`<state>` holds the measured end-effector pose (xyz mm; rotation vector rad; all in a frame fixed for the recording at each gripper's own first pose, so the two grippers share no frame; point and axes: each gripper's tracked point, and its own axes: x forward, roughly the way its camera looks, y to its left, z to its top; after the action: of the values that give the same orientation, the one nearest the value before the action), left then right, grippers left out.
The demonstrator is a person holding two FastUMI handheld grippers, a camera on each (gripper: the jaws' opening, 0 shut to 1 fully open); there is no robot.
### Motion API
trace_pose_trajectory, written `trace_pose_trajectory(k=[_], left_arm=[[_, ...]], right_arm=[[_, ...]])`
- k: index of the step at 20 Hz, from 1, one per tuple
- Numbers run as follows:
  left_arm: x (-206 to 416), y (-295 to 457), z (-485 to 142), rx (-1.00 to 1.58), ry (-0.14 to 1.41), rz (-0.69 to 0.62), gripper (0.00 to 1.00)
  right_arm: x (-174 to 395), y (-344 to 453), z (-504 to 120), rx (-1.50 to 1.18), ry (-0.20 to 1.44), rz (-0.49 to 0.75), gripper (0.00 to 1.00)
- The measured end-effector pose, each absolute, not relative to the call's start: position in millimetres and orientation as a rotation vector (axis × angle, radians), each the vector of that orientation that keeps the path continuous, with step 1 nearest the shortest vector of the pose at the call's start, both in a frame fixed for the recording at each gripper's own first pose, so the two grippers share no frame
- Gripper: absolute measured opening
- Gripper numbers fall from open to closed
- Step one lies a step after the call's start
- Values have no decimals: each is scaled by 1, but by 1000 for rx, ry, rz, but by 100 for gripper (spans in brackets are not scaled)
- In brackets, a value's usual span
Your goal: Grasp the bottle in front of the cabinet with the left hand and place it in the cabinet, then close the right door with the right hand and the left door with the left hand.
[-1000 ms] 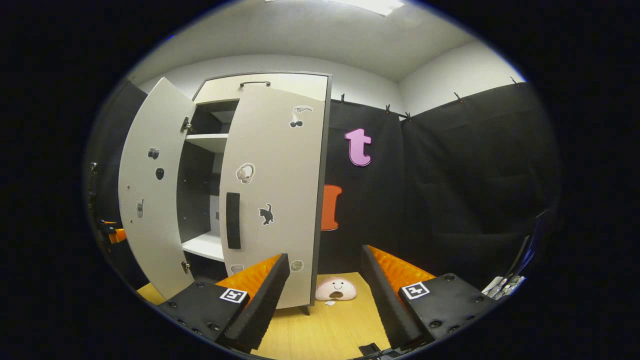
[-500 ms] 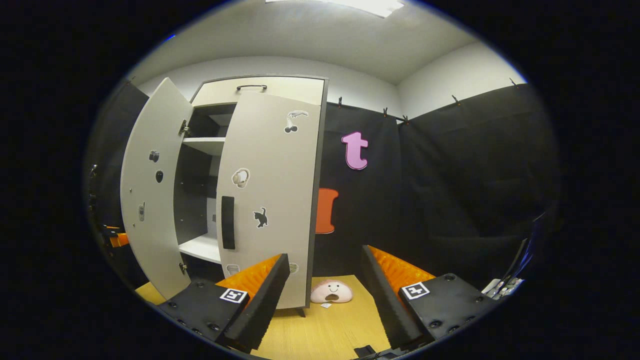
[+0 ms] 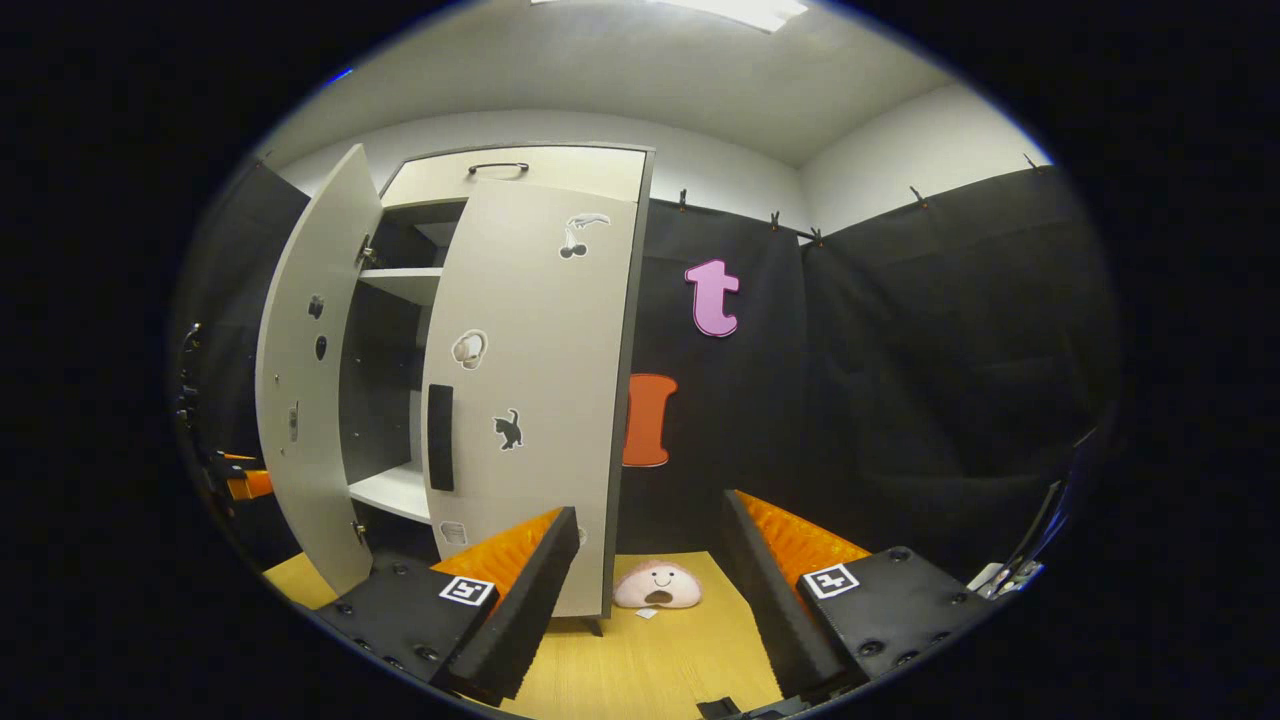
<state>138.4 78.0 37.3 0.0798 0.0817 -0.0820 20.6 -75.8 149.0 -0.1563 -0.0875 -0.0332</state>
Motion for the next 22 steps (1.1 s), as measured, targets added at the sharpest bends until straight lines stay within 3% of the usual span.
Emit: trace_pose_trajectory(k=[7, 14, 22], left_arm=[[162, 41, 28, 79, 83, -91, 95], [210, -30, 6, 9, 119, -188, 93], [241, -55, 0, 39, 115, -152, 95]], right_arm=[[50, -93, 154, -150, -90, 11, 96], [70, -127, 155, -143, -77, 11, 96], [90, -163, 149, -127, -57, -11, 96]])
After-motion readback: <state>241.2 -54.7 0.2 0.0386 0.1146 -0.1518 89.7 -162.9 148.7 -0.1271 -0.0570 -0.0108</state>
